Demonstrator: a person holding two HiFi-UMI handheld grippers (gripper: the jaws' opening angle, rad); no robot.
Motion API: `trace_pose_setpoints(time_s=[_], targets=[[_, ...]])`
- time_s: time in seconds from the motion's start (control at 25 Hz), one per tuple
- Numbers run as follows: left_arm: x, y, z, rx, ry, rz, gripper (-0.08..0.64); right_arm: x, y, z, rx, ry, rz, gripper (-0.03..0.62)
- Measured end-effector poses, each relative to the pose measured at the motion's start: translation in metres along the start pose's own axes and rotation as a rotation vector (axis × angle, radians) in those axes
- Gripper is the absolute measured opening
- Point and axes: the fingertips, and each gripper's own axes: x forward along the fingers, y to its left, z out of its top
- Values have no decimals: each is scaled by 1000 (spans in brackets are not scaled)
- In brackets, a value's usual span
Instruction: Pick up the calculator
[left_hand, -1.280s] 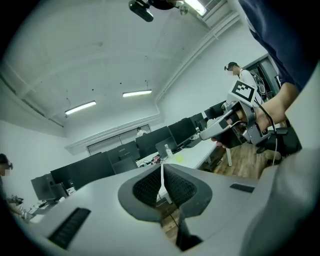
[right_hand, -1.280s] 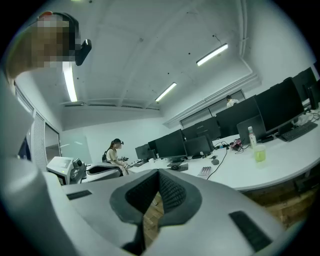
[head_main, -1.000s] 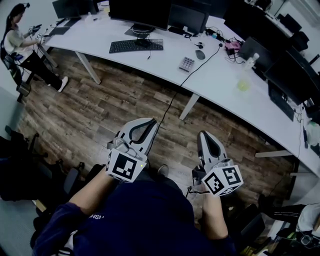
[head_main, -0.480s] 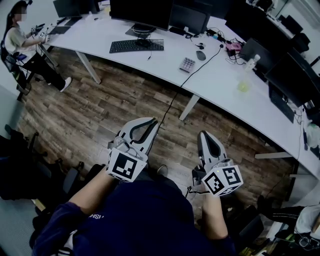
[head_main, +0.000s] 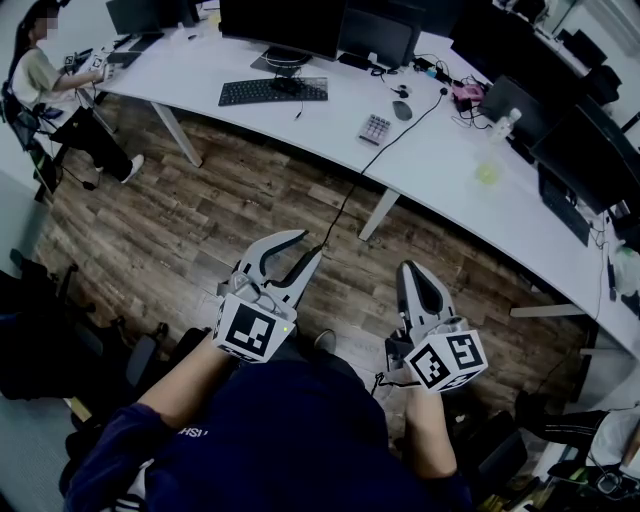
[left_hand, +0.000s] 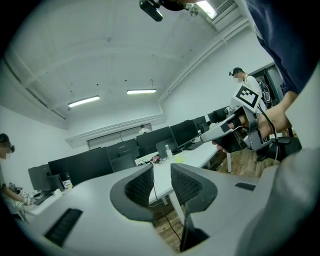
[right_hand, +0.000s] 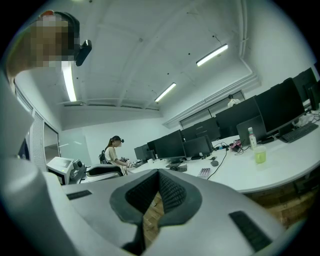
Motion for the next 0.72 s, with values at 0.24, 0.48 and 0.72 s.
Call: trace_pose_setpoints(time_s=[0.24,0.48,0.72], targets=[[1,2,-4,-4,13,7,161,1,-1,0,2,1,0,3],[1,2,-2,-11,11,11,204,0,-2,-1,3,-1,-2,3],[1,7,-4,-41,0,21,239,2,0,-1,3,-2,0,3]])
